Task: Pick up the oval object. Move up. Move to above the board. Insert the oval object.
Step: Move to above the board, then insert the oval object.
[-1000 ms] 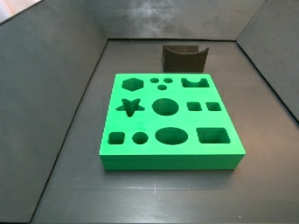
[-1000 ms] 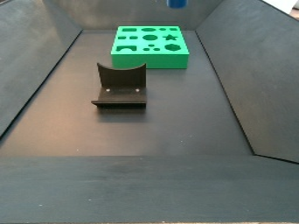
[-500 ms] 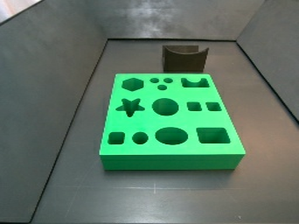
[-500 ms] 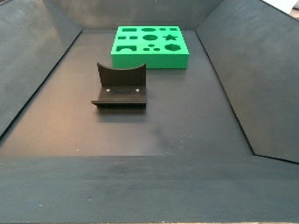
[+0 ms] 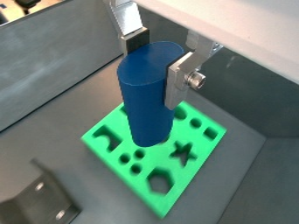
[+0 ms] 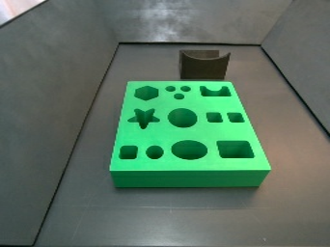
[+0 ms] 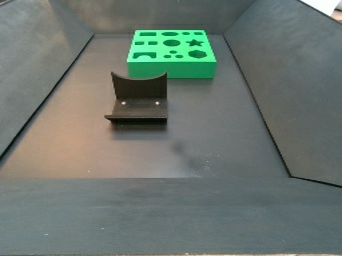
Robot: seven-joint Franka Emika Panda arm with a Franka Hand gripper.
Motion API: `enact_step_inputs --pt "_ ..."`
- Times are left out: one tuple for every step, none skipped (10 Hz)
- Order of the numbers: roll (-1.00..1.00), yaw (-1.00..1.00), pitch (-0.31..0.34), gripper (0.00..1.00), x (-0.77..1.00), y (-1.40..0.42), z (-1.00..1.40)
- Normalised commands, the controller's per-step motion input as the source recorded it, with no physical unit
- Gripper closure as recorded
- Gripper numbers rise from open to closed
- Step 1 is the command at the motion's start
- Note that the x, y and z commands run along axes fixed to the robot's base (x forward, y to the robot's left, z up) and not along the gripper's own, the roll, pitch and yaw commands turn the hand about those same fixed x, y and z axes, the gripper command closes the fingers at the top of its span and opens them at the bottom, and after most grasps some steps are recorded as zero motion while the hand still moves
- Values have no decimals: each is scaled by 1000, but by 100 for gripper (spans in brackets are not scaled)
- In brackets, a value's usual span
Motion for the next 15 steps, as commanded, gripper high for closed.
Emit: enact_step_inputs --pt "12 11 99 100 73 -1000 96" --pt "16 8 121 100 83 -591 70" --pt "20 6 123 100 87 -320 46" --pt "25 7 112 100 71 -195 33" --pt "0 0 0 100 0 -43 -9" --pt "10 0 10 100 46 -57 -11" --pt "0 -120 0 100 66 -37 -171" --pt "34 -363 0 100 43 -449 -397" --pt "0 -623 0 100 0 -617 -334" --pt "0 -600 -9 100 0 -629 -254" --pt "0 -626 -39 100 0 -614 -240" --pt "-1 -640 -63 100 6 -529 -231" --pt "0 -660 -91 100 23 -489 -300" --pt "0 -691 -83 100 51 -431 -346" --pt "-7 -751 -54 100 149 -286 -349"
